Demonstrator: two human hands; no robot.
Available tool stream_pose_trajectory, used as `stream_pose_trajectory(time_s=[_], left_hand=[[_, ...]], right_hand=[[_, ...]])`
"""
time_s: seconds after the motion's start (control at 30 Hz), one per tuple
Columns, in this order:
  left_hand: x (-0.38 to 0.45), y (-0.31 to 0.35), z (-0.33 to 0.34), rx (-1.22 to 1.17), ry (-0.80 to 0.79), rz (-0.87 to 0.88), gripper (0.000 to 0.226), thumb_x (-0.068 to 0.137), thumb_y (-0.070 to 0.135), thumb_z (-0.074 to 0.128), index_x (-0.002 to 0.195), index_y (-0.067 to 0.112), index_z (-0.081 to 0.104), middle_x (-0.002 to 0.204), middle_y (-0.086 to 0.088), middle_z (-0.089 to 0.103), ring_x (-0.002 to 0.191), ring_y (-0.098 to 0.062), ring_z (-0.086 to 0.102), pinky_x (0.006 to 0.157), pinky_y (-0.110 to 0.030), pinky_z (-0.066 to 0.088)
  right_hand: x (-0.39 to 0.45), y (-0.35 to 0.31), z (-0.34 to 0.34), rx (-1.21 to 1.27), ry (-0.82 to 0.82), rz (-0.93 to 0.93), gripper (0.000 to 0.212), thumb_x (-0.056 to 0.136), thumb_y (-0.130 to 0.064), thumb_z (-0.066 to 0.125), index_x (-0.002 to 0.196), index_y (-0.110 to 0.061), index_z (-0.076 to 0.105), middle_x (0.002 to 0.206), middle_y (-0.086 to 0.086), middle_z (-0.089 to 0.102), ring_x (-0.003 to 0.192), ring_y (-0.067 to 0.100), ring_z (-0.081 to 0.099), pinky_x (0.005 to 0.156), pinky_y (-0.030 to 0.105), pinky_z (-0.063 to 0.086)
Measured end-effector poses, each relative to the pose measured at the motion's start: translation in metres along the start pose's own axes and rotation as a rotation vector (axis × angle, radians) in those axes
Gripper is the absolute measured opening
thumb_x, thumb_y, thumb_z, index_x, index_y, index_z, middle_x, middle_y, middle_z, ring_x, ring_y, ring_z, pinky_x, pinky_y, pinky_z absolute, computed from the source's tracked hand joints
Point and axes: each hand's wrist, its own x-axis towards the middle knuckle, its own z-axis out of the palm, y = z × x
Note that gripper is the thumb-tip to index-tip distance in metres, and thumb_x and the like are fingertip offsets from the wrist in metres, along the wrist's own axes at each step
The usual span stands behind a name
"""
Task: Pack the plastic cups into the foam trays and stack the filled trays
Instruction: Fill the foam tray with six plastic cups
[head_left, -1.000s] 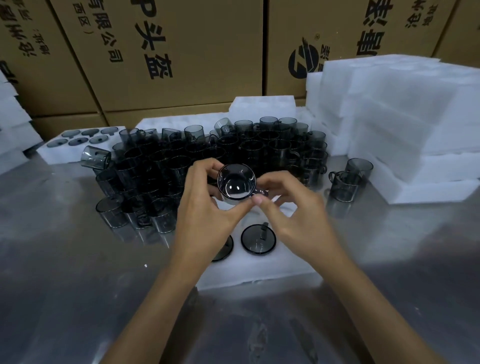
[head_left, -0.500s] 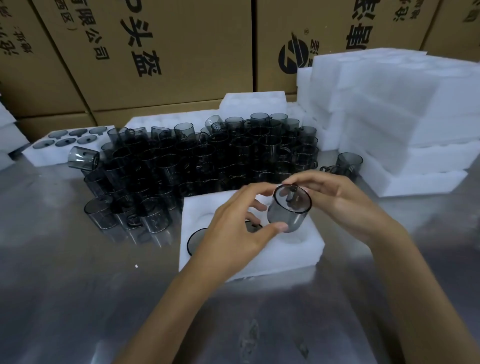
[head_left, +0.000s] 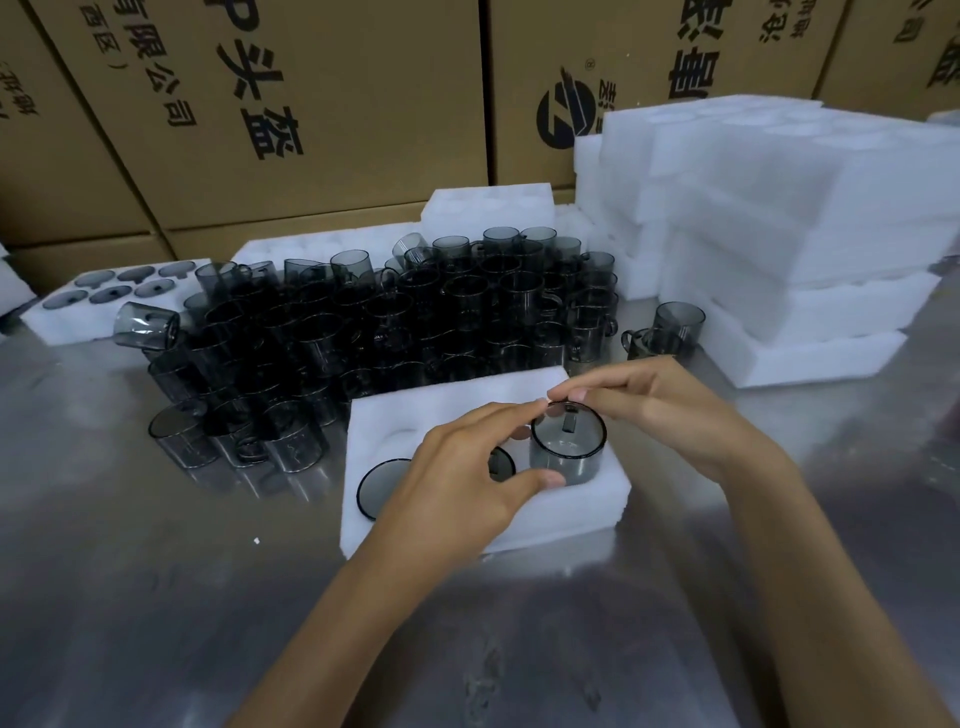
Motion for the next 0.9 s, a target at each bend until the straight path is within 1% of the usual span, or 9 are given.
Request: stream_pose_trajectory(time_s=[0.17, 0.27, 0.33, 0.4, 0.5, 0.57, 0.67, 0.77, 0.9], left_hand=[[0.001, -0.004, -0.002, 0.066, -0.073, -0.006, 0.065, 0.080, 0.061, 0.069, 0.139, 0.040, 0.053, 0.120, 0.035, 0.055, 0.119, 0.018, 0.042, 0.094, 0.002, 0.032], [0.001, -0.002, 0.000, 0.073, -0.097, -0.001, 0.071, 0.080, 0.078, 0.048, 0.140, 0.040, 0.051, 0.133, 0.030, 0.053, 0.127, 0.014, 0.038, 0.104, -0.013, 0.034], [0.001, -0.001, 0.000, 0.055, -0.069, 0.019, 0.067, 0.084, 0.075, 0.044, 0.136, 0.034, 0.058, 0.120, 0.031, 0.059, 0.125, 0.011, 0.041, 0.103, -0.014, 0.038], [0.001, 0.001, 0.000, 0.042, -0.036, 0.022, 0.064, 0.083, 0.070, 0.045, 0.131, 0.032, 0.063, 0.109, 0.035, 0.059, 0.121, 0.010, 0.043, 0.099, -0.010, 0.036], [0.003, 0.002, -0.001, 0.009, -0.023, -0.032, 0.059, 0.078, 0.069, 0.051, 0.125, 0.038, 0.066, 0.111, 0.027, 0.063, 0.118, 0.009, 0.046, 0.097, -0.010, 0.039], [0.003, 0.002, -0.002, -0.038, -0.031, -0.087, 0.054, 0.075, 0.066, 0.059, 0.121, 0.041, 0.067, 0.109, 0.022, 0.065, 0.114, 0.009, 0.049, 0.096, -0.011, 0.040], [0.002, 0.000, -0.003, -0.043, -0.039, -0.123, 0.043, 0.076, 0.052, 0.076, 0.117, 0.042, 0.070, 0.109, 0.029, 0.061, 0.114, 0.017, 0.046, 0.094, 0.002, 0.031], [0.001, -0.001, -0.001, -0.032, -0.020, -0.116, 0.040, 0.076, 0.044, 0.081, 0.114, 0.039, 0.071, 0.106, 0.033, 0.059, 0.114, 0.020, 0.043, 0.092, 0.005, 0.027], [0.003, -0.001, 0.000, 0.052, -0.040, -0.051, 0.040, 0.080, 0.044, 0.077, 0.118, 0.033, 0.071, 0.112, 0.035, 0.058, 0.120, 0.016, 0.039, 0.094, 0.006, 0.022]], right_hand=[[0.003, 0.001, 0.002, -0.136, 0.052, 0.014, 0.015, 0.091, -0.015, 0.071, 0.104, -0.019, 0.079, 0.118, -0.009, 0.070, 0.104, -0.009, 0.060, 0.085, 0.003, 0.040], [0.005, 0.007, 0.000, -0.249, 0.095, 0.082, 0.022, 0.088, -0.024, 0.075, 0.107, -0.034, 0.071, 0.122, -0.007, 0.058, 0.107, -0.003, 0.049, 0.082, 0.013, 0.035], [0.006, 0.010, 0.001, -0.261, 0.105, 0.113, 0.023, 0.087, -0.028, 0.076, 0.107, -0.038, 0.068, 0.120, -0.006, 0.056, 0.108, 0.000, 0.047, 0.082, 0.018, 0.033], [0.006, 0.012, 0.001, -0.251, 0.106, 0.107, 0.025, 0.087, -0.028, 0.076, 0.108, -0.038, 0.067, 0.119, -0.009, 0.057, 0.104, -0.009, 0.047, 0.079, 0.012, 0.034], [0.006, 0.012, 0.001, -0.220, 0.096, 0.102, 0.027, 0.088, -0.025, 0.076, 0.112, -0.035, 0.067, 0.120, -0.015, 0.060, 0.102, -0.013, 0.048, 0.075, 0.005, 0.035], [0.005, 0.012, 0.001, -0.193, 0.072, 0.111, 0.027, 0.088, -0.027, 0.074, 0.113, -0.036, 0.067, 0.120, -0.016, 0.061, 0.109, -0.008, 0.051, 0.079, 0.008, 0.035], [0.001, 0.009, 0.000, -0.112, -0.010, 0.156, 0.025, 0.088, -0.036, 0.072, 0.113, -0.040, 0.069, 0.117, -0.009, 0.066, 0.109, -0.002, 0.060, 0.088, 0.015, 0.043], [-0.004, 0.009, -0.005, -0.059, -0.097, 0.189, 0.037, 0.081, -0.044, 0.074, 0.117, -0.042, 0.068, 0.118, -0.013, 0.069, 0.111, -0.005, 0.062, 0.092, 0.017, 0.045], [-0.001, 0.012, -0.003, -0.020, -0.137, 0.219, 0.041, 0.085, -0.025, 0.076, 0.123, -0.036, 0.063, 0.117, -0.009, 0.071, 0.113, 0.006, 0.064, 0.100, 0.027, 0.048]])
